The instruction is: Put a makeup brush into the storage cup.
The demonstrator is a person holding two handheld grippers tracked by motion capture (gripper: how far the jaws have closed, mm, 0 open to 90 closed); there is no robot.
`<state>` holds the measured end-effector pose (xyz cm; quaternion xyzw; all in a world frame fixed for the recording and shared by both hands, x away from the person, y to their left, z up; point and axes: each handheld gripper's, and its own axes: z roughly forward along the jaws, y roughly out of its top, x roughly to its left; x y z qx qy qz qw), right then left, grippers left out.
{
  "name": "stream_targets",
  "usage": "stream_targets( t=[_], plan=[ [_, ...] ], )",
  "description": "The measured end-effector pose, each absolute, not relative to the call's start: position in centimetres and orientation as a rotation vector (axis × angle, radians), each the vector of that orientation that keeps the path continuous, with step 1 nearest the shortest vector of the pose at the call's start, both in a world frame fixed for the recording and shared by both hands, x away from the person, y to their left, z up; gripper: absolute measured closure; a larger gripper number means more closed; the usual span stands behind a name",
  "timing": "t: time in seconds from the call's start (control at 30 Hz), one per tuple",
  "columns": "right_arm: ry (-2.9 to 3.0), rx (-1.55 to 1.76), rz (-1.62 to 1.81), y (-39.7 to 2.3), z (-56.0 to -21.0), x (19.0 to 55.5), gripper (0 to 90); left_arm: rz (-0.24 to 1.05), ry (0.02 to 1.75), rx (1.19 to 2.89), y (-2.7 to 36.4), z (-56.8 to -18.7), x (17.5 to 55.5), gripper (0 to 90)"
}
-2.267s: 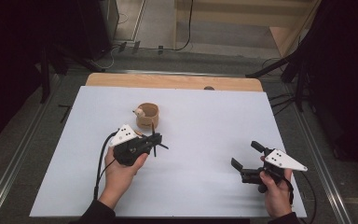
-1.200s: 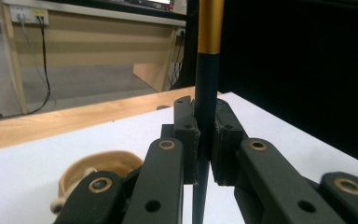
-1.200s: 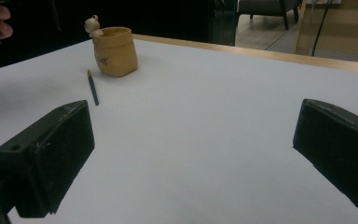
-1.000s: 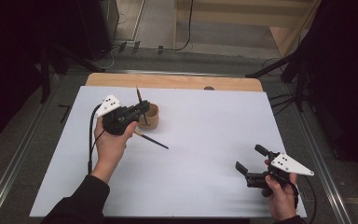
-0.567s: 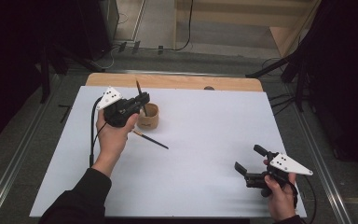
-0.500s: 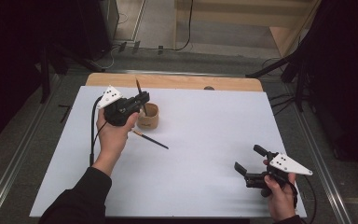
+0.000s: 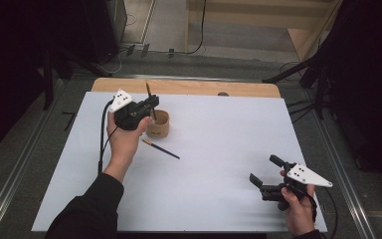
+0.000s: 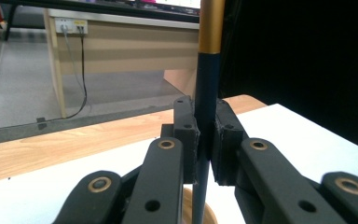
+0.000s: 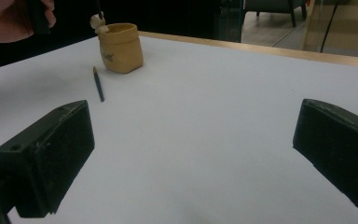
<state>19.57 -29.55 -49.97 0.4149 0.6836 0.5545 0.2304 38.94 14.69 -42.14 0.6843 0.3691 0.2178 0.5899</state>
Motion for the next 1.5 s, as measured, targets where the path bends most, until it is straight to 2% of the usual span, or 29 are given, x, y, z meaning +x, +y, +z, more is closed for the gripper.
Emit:
stream_targets(
  t=[0.87, 1.03, 1.13, 1.43, 1.5],
  plan=[
    [1.87, 1.146, 1.533, -29.8, -49.9, 19.5, 0.0, 0.507, 0.93, 1.703, 12.6, -46.0, 39.1, 83.0],
    [1.874, 1.15, 1.532, -29.7, -50.0, 19.5, 0.0, 0.491, 0.926, 1.751, 12.5, -46.1, 38.9, 78.5],
    [1.873, 1.15, 1.532, -29.8, -50.0, 19.5, 0.0, 0.502, 0.918, 1.743, 12.7, -45.8, 38.5, 67.7],
    [1.872, 1.149, 1.53, -29.8, -50.0, 19.6, 0.0, 0.469, 0.881, 1.739, 13.4, -44.1, 36.9, 14.1],
    [1.873, 1.15, 1.528, -29.8, -50.0, 19.6, 0.0, 0.438, 0.853, 1.736, 13.9, -43.8, 36.5, 8.8]
  ],
)
